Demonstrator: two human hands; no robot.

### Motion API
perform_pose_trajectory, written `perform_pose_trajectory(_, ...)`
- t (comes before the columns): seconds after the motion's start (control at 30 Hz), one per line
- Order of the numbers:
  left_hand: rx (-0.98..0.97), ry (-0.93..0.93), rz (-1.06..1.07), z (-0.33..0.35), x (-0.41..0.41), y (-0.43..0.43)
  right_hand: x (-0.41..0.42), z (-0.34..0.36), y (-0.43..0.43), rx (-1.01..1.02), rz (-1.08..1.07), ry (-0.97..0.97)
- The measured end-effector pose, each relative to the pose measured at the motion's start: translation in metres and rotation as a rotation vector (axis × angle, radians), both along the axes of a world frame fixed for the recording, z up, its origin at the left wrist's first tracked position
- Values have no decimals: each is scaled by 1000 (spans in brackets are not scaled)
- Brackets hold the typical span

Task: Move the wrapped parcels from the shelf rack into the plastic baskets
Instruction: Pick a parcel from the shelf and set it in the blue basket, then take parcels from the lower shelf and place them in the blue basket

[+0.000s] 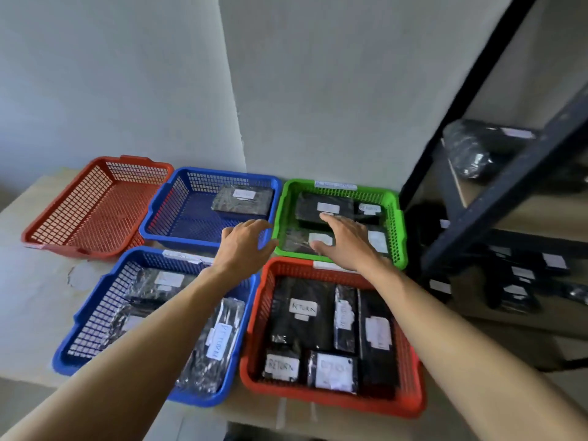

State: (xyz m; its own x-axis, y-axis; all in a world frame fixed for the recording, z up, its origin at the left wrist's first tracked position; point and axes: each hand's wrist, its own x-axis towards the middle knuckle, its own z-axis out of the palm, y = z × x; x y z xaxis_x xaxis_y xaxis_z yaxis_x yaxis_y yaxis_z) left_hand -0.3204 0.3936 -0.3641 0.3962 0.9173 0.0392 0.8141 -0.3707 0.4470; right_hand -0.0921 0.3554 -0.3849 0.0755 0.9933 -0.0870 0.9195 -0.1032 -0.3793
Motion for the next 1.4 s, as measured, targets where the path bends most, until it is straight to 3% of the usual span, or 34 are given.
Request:
perform_pose_trajectory(0.63,221,-129,-238,43,130,-175,135,59,-222,226,-141,-7)
perform_pose_trajectory(0.9,249,-217,-355,46,200,-268,197,75,-334,209,-254,30)
perform_pose_trajectory(1.4,238,-222,-536,88,411,-360,380,110,-477,269,-533,163)
